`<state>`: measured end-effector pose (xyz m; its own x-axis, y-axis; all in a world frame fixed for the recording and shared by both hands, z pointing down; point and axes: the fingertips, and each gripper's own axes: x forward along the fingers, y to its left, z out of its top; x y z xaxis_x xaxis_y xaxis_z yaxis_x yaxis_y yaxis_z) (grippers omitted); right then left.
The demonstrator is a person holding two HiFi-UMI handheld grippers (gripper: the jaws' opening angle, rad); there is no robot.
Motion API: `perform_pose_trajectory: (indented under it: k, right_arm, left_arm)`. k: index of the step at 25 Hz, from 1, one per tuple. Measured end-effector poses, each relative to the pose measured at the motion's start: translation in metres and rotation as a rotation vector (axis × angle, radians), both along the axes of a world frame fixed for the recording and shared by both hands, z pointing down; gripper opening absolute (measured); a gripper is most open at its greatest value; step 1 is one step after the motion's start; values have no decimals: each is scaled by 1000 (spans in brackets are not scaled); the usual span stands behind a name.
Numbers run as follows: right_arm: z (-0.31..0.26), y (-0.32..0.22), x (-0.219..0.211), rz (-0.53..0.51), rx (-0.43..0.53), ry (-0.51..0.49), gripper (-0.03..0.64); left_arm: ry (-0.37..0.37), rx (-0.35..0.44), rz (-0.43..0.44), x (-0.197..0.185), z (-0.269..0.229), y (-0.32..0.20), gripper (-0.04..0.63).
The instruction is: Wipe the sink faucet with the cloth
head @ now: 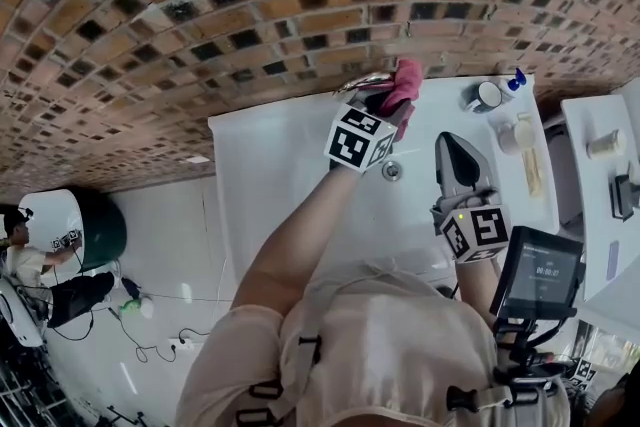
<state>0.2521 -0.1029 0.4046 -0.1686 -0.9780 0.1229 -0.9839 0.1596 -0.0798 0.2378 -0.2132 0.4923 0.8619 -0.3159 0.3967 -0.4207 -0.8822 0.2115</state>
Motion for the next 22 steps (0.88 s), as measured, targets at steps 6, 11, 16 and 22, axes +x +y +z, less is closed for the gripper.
perform_pose_trajectory:
  k: [6, 11, 16, 22]
  right_arm:
    - [4, -5, -3, -22, -10, -6, -14]
    - [2, -9, -6, -29, 3, -10, -14]
    - [4, -12, -13, -48, -7, -17, -14]
    - [10, -13, -31, -97, -28, -26, -14]
  left_arm:
    - [-140, -33, 43, 6, 40, -2, 94]
    - [-172, -66, 69, -8, 53, 12, 95]
    - [4, 81, 9, -6, -22, 9, 97]
    - [-65, 35, 2, -3, 3, -5, 95]
